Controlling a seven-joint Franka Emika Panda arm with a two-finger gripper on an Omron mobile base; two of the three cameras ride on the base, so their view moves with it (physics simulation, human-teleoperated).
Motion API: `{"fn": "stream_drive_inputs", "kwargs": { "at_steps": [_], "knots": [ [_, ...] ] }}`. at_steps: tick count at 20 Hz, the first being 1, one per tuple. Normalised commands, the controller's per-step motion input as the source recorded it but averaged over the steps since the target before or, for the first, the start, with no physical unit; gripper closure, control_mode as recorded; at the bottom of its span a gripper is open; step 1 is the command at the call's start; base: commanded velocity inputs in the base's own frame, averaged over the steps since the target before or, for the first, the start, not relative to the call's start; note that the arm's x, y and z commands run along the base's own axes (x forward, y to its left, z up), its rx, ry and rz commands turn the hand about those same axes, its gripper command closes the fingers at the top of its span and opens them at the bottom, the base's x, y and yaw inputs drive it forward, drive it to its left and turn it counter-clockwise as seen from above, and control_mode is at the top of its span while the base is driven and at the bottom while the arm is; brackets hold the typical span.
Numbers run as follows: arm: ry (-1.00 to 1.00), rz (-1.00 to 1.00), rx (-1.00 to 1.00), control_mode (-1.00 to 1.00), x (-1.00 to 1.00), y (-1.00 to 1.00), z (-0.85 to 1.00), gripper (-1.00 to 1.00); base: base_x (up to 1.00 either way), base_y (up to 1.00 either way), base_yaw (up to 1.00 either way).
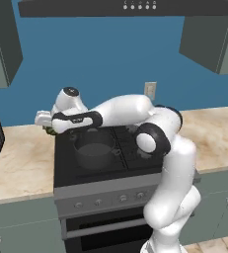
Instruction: Turn on the burner for the pot on the stove. Wait thirty seconds for the pot to heat up. Then add the broccoli to the pot.
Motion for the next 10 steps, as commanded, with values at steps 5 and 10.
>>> {"fn": "stream_drive_inputs", "kwargs": {
  "at_steps": [5, 10],
  "knots": [
    [0.0, -0.15, 0.03, -1.0, -0.05, -0.98, 0.47, 1.0, 0.0, 0.0, 0.0],
    [0.0, -0.18, 0.0, -1.0, 0.0, -0.82, 0.42, 1.0, 0.0, 0.0, 0.0]
  ]
}}
